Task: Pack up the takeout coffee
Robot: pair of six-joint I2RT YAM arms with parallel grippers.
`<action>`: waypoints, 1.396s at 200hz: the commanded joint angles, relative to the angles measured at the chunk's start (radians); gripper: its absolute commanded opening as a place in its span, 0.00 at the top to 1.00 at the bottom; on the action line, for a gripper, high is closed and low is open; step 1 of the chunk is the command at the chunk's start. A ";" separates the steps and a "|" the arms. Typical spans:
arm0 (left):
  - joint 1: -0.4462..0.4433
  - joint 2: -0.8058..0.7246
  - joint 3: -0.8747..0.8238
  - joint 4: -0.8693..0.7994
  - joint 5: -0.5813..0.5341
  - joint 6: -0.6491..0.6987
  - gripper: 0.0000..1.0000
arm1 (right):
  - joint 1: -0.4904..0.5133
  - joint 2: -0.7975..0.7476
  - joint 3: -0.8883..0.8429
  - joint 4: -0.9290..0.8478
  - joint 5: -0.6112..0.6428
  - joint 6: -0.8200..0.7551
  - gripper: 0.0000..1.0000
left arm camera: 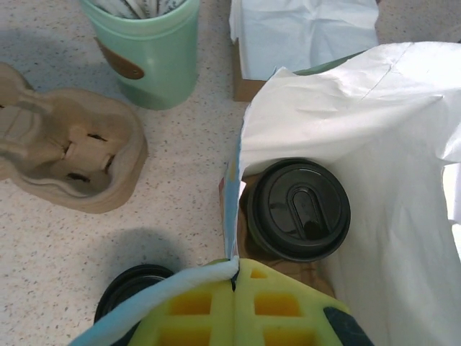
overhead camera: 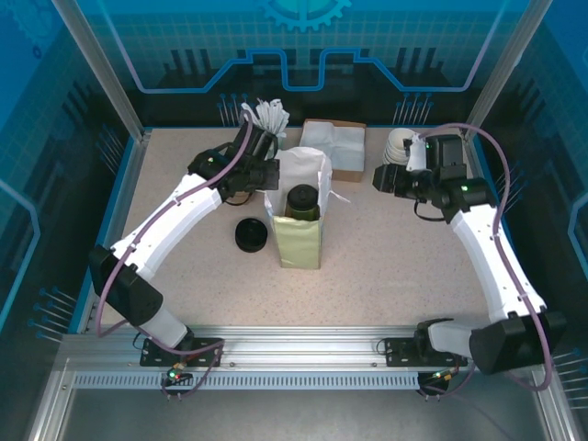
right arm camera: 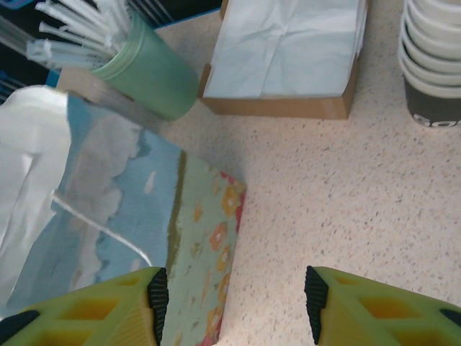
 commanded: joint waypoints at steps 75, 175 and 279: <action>0.045 -0.062 -0.026 -0.007 -0.029 -0.011 0.98 | 0.155 0.400 0.366 0.074 0.276 0.010 0.44; 0.047 -0.133 0.015 -0.002 0.107 0.024 0.36 | 0.244 0.872 0.800 -0.016 0.536 -0.009 0.45; 0.048 -0.316 0.052 0.011 0.220 0.047 0.01 | 0.245 1.267 1.156 -0.100 0.607 -0.036 0.41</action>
